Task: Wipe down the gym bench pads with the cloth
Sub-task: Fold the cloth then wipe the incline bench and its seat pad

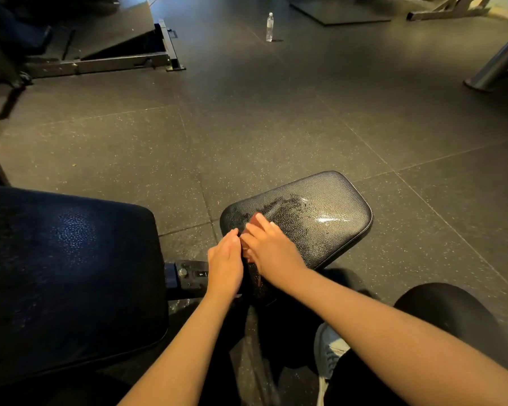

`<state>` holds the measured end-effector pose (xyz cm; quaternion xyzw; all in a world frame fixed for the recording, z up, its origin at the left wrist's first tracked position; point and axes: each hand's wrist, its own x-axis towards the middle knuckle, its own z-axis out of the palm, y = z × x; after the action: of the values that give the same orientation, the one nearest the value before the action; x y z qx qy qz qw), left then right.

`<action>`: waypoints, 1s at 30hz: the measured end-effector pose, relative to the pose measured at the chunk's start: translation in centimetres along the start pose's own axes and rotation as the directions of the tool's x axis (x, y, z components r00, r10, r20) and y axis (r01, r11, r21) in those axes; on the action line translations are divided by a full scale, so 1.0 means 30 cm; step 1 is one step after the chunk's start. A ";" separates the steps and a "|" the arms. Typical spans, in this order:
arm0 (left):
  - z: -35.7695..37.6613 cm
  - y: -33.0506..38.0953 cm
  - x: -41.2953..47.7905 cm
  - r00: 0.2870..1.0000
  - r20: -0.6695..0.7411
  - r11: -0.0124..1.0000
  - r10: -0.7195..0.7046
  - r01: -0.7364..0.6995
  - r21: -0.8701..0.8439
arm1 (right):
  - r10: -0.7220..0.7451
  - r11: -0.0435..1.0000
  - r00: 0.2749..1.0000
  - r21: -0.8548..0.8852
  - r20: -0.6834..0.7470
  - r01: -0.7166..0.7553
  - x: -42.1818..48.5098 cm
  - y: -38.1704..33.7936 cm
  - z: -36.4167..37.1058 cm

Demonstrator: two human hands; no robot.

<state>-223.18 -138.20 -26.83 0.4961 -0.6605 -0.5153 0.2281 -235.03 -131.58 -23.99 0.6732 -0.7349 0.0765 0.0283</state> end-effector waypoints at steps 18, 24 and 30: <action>-0.014 0.030 0.124 0.999 -0.028 0.995 0.047 -0.044 0.093 | 0.273 0.962 0.961 0.007 -0.037 -0.273 0.251 0.085 0.020; -0.070 0.002 0.147 0.980 -0.149 0.991 -0.130 0.126 -0.036 | -0.111 0.985 0.974 0.150 0.199 0.081 0.306 -0.028 0.098; -0.033 -0.029 0.152 0.994 -0.051 0.996 -0.094 0.094 0.007 | 0.147 0.987 0.989 0.066 0.021 -0.148 0.319 0.035 0.058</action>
<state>-223.84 -142.68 -28.22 0.5406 -0.6330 -0.5097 0.2177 -236.84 -141.18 -24.40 0.6181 -0.7800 0.0979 -0.0058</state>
